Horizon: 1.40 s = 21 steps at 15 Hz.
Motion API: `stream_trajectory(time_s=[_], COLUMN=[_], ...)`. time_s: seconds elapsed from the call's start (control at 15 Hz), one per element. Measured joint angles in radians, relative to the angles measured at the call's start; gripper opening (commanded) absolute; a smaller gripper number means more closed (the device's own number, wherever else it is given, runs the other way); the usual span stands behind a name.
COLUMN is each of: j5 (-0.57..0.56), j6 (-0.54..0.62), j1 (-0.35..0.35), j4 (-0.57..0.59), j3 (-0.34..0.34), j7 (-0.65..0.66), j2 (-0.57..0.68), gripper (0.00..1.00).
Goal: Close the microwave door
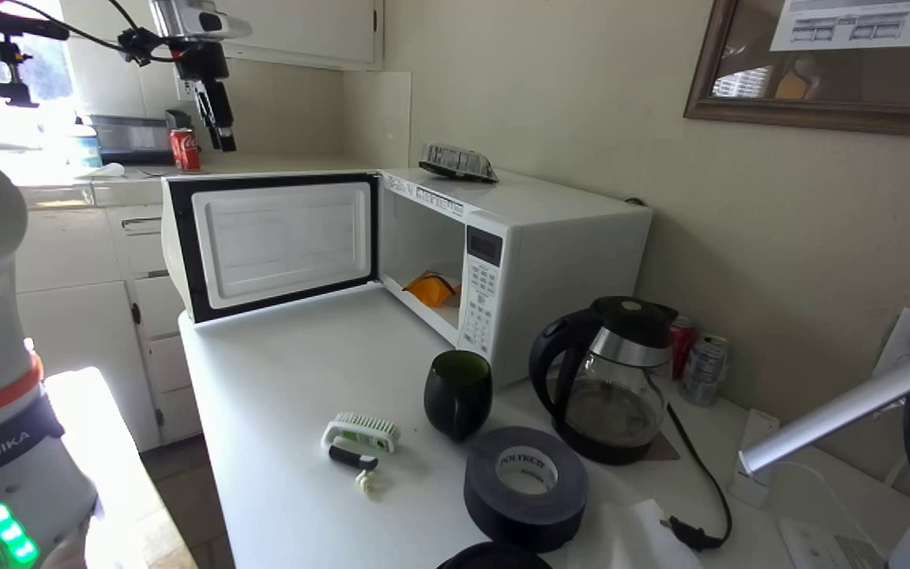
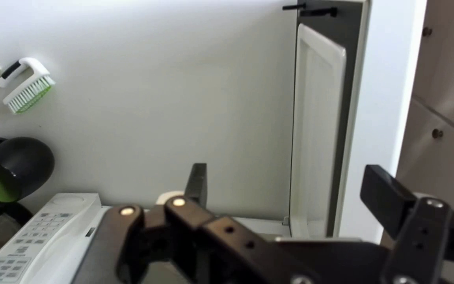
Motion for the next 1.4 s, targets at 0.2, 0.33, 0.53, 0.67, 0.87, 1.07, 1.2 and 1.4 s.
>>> stream_trajectory(time_s=[0.2, 0.33, 0.53, 0.67, 0.87, 1.07, 1.2, 1.4], j5=[0.064, 0.083, 0.092, 0.093, 0.094, 0.095, 0.098, 0.1], j6=[0.0, 0.002, 0.006, 0.007, 0.007, 0.011, 0.013, 0.022], j1=[0.02, 0.037, 0.057, 0.06, 0.062, 0.07, 0.08, 0.086], j4=[-0.01, -0.011, -0.007, -0.002, 0.004, 0.014, 0.024, 0.029], j3=[0.005, 0.014, 0.026, 0.027, 0.028, 0.032, 0.039, 0.045], j7=[-0.085, -0.131, -0.179, -0.204, -0.235, -0.256, -0.268, -0.273], j2=[0.048, 0.082, 0.114, 0.124, 0.128, 0.122, 0.12, 0.122], gripper=[1.0, 1.0, 1.0, 1.0, 1.0, 1.0, 1.0, 1.0])
